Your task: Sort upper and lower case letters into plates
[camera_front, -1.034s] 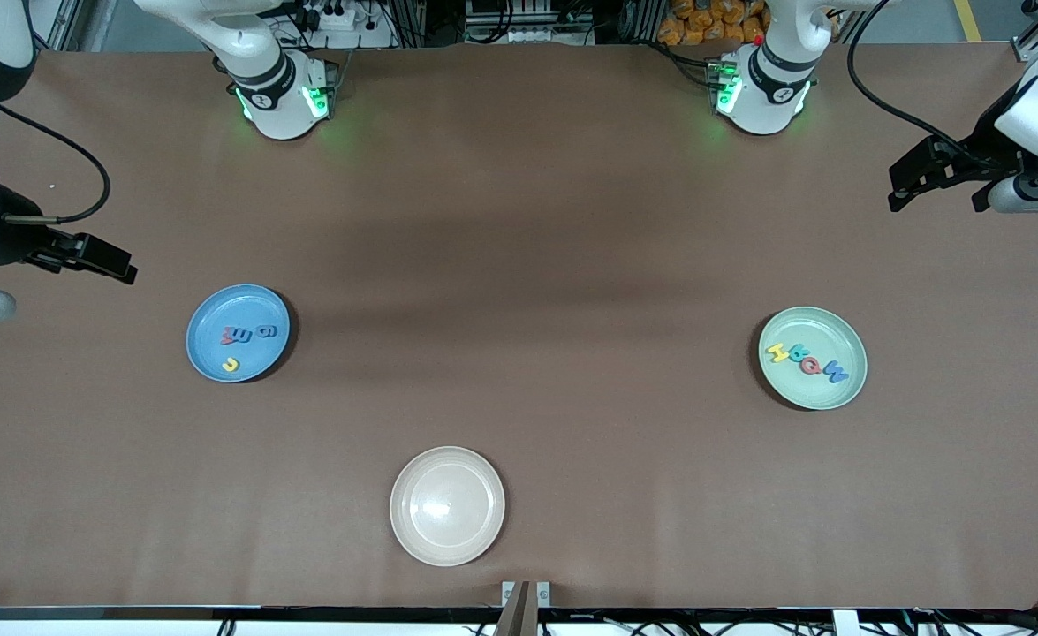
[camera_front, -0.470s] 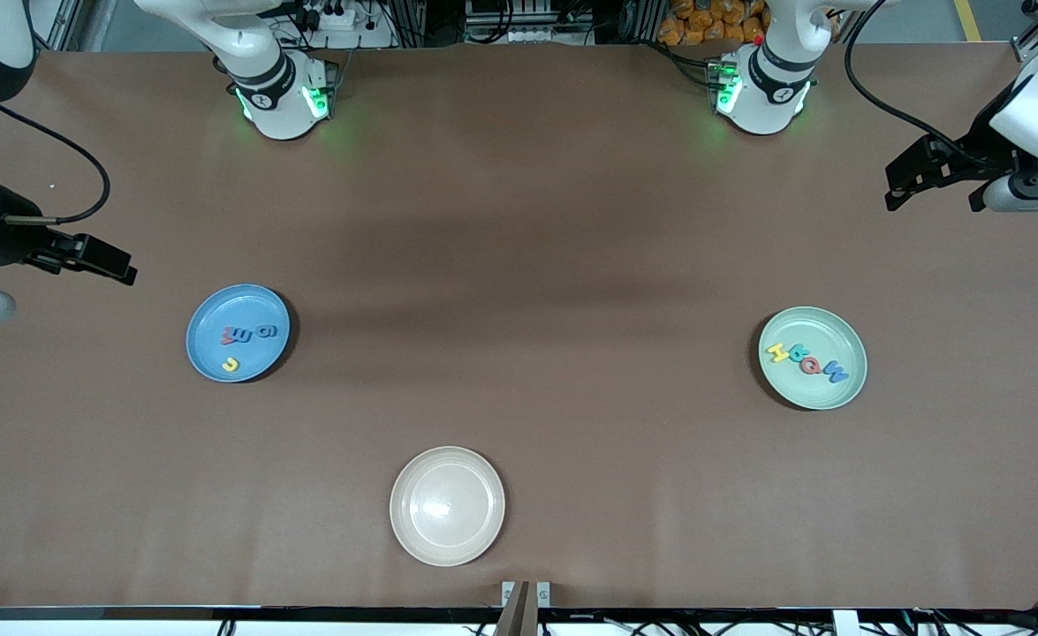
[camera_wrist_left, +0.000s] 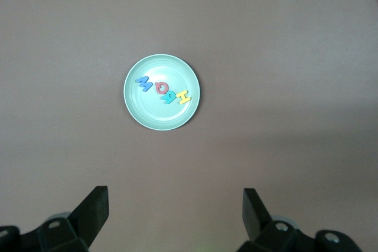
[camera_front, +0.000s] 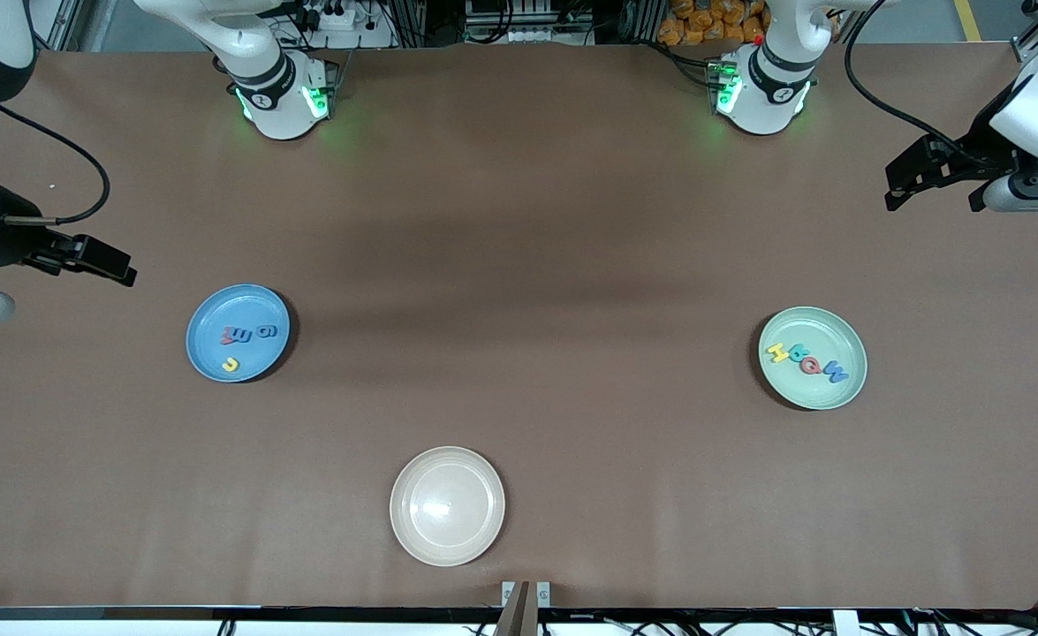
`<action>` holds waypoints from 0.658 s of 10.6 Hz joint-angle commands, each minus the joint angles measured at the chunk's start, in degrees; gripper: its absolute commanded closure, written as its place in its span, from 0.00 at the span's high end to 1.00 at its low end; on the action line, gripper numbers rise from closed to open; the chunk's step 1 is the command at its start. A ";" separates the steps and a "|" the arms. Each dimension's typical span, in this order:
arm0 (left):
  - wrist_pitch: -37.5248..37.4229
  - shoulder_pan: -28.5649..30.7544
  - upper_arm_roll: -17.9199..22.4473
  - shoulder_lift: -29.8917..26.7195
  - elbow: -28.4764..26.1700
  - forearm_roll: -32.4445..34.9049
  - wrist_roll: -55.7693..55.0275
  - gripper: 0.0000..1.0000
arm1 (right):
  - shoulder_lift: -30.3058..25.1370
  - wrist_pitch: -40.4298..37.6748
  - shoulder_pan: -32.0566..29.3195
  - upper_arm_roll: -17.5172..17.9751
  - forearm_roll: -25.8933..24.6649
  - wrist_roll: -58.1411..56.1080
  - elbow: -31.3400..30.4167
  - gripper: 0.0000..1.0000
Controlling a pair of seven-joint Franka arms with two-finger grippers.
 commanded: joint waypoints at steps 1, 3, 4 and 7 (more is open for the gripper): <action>-0.32 0.30 -0.31 -0.25 0.37 -1.30 -1.11 1.00 | -1.86 0.33 0.89 0.85 0.38 -0.34 -1.74 1.00; -0.32 0.30 -0.31 -0.25 0.37 -1.30 -1.11 1.00 | -2.65 -0.20 1.15 1.55 0.38 -0.34 -2.10 1.00; -0.32 0.30 -0.31 -0.25 0.28 -1.30 -1.11 1.00 | -3.18 -0.81 1.15 2.08 0.29 -0.34 -2.62 1.00; -0.23 0.21 -0.39 -0.25 0.37 -1.30 -1.11 1.00 | -5.30 -0.12 1.06 2.09 0.20 -0.34 -5.53 1.00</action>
